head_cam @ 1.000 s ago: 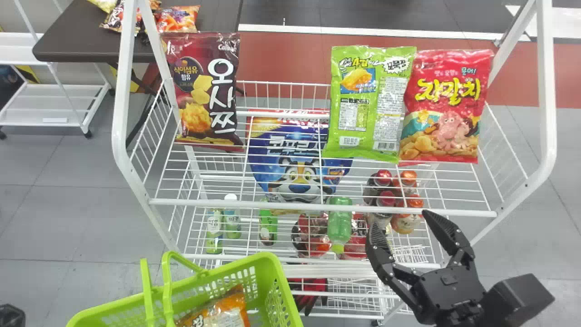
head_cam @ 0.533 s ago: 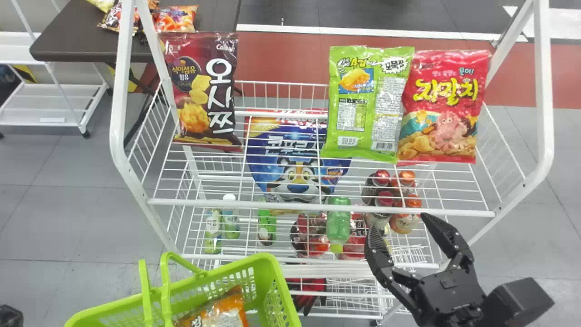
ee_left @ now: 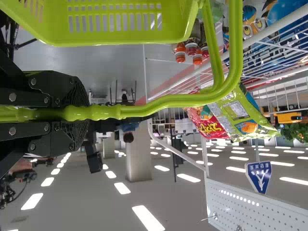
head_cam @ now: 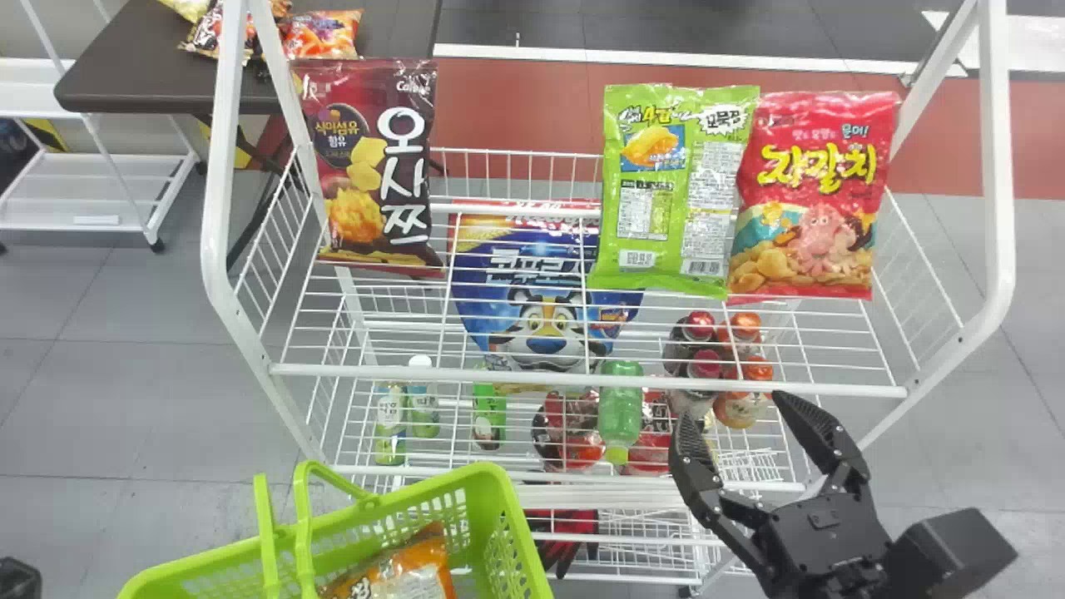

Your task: Hold basket handle with left hand then pick Gamjakkang with right hand and place into basket

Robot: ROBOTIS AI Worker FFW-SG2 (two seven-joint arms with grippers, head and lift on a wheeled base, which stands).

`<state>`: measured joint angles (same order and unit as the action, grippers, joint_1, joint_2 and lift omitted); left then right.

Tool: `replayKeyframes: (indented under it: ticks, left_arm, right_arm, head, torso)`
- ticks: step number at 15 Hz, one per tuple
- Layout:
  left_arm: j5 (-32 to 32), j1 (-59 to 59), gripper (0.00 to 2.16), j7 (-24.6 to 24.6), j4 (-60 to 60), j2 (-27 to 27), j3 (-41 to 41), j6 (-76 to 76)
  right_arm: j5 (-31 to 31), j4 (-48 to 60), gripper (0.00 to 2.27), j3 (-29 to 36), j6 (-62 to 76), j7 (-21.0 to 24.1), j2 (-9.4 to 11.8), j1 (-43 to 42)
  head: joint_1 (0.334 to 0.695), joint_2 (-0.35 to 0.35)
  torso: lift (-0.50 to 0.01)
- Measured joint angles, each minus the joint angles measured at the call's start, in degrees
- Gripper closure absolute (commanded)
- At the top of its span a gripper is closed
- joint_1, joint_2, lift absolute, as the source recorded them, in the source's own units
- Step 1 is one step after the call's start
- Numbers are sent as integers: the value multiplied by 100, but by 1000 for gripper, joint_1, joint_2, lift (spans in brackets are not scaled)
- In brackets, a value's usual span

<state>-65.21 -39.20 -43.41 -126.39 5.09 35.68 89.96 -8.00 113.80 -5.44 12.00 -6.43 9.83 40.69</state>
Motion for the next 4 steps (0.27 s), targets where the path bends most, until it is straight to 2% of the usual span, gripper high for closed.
replayKeyframes:
  ticks: [4]
  left_arm:
    - [0,0,2148,8,-1,1,-5,0]
  right_arm:
    - [0,10,103,0,-17,1,1,0]
  head:
    - [695,-35]
  torso:
    - [-18]
